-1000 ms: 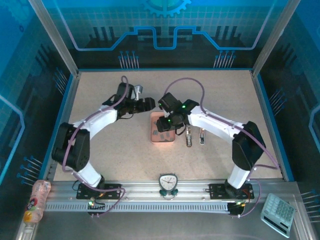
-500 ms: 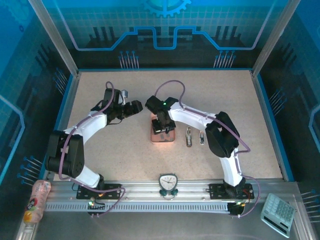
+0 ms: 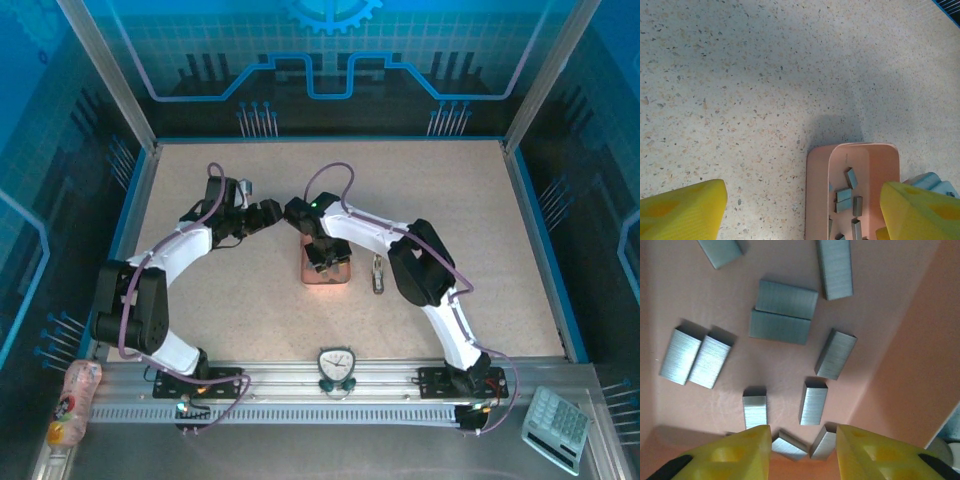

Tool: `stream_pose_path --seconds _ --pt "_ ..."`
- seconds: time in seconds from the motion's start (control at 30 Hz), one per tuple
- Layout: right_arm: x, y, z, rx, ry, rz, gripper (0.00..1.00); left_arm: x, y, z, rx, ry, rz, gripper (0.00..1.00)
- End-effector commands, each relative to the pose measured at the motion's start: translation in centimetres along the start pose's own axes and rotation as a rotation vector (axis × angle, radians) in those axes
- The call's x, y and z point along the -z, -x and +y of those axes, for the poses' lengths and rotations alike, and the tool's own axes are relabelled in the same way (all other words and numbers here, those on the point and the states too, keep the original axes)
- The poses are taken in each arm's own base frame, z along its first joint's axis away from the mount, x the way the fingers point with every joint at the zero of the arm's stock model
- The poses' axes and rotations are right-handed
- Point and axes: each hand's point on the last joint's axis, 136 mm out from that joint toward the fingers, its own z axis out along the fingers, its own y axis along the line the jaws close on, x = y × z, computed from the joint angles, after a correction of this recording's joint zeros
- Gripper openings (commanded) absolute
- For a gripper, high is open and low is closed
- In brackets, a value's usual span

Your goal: Load the staples into the stapler

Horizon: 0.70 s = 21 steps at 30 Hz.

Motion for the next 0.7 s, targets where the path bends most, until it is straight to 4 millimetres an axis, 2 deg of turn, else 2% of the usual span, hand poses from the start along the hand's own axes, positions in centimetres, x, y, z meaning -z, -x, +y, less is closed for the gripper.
stream_pose_path --seconds 0.0,0.23,0.5,0.67 --pt "-0.5 -0.7 -0.3 -0.012 -0.046 0.045 0.37 -0.3 0.1 0.5 0.024 -0.003 0.007 0.81" --pt "-1.5 -0.5 0.3 -0.008 -0.037 0.073 0.32 -0.3 0.1 0.6 0.026 -0.004 0.009 0.81" --pt "-1.7 -0.4 0.2 0.002 -0.042 0.078 0.34 -0.3 0.1 0.6 0.029 -0.007 0.012 0.81" --pt "-2.0 -0.1 1.6 0.023 0.026 0.07 0.32 -0.4 0.0 0.6 0.029 -0.005 0.015 0.81"
